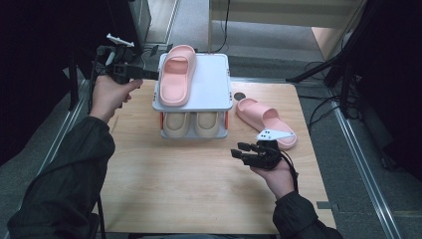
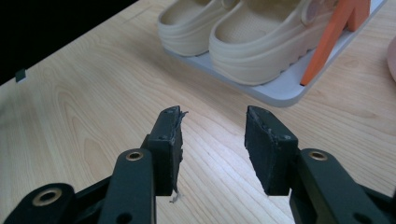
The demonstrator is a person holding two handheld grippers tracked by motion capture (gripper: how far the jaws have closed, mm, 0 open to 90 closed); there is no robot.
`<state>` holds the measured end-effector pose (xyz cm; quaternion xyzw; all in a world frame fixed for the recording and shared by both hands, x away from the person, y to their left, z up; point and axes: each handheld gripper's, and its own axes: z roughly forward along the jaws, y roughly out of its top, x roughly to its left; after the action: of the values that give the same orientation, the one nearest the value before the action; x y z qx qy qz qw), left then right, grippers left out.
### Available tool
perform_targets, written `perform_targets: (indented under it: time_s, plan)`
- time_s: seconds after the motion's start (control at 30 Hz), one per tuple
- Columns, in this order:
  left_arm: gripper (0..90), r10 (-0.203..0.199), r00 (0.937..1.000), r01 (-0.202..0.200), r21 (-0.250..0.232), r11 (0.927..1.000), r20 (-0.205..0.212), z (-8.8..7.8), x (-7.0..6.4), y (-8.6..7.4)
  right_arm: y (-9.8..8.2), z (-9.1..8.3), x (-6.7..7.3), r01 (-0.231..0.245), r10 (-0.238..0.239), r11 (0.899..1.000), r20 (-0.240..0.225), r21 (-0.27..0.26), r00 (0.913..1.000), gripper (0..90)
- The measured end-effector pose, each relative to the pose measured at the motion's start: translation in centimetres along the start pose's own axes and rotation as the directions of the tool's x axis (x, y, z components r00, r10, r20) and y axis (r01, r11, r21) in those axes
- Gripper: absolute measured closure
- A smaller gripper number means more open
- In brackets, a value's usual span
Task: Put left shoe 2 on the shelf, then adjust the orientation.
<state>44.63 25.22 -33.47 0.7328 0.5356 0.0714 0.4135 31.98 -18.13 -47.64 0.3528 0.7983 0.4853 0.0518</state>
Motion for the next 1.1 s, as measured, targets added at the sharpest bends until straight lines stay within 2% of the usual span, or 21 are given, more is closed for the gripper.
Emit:
perform_targets:
  time_s: [0.07,0.2,0.37,0.43,0.57,0.87,1.0,1.03,1.1]
  plan:
    - [48.0,0.01,0.9999,-0.01,-0.003,0.9999,0.002,-0.3,0.0,-0.7,0.0,-0.1,-0.3,0.009,-0.009,1.0,0.009,0.015,0.9999,56.9]
    - [46.7,0.014,0.9998,-0.014,-0.014,0.9998,0.011,-0.9,0.1,-2.0,0.1,-0.5,-0.8,0.007,-0.007,1.0,0.025,0.011,0.9997,57.7]
    - [45.2,0.002,0.9999,-0.001,-0.023,0.9997,0.015,-1.4,0.6,-3.5,0.2,-1.0,-1.4,0.007,-0.007,1.0,0.044,0.005,0.999,58.2]
    - [44.4,-0.006,0.9995,0.007,-0.015,0.9999,0.032,-1.4,1.0,-4.3,0.3,-1.3,-1.8,0.006,-0.007,1.0,0.053,0.005,0.9986,59.1]
    - [42.5,0.017,0.9994,-0.017,-0.002,0.9999,0.03,-1.1,1.2,-5.6,0.5,-1.8,-2.4,-0.005,0.005,1.0,0.069,-0.002,0.9976,60.4]
    - [40.9,0.005,0.9996,-0.005,-0.023,0.9997,0.027,-1.2,1.6,-9.2,1.0,-2.3,-4.6,-0.018,0.018,1.0,0.107,-0.002,0.9941,76.3]
    - [40.4,-0.003,0.9995,0.004,-0.037,0.9993,0.032,-1.2,1.7,-11.0,1.4,-2.3,-5.5,-0.017,0.017,1.0,0.122,0.002,0.9924,90.0]
    - [40.2,-0.002,0.9995,0.003,-0.029,0.9996,0.031,-1.1,1.7,-11.5,1.5,-2.3,-5.8,-0.004,0.004,1.0,0.131,-0.005,0.9914,90.0]
    - [40.2,-0.003,0.9997,0.004,-0.025,0.9997,0.024,-1.0,1.7,-12.1,1.7,-2.2,-6.5,-0.008,0.01,1.0,0.144,-0.014,0.9895,90.0]
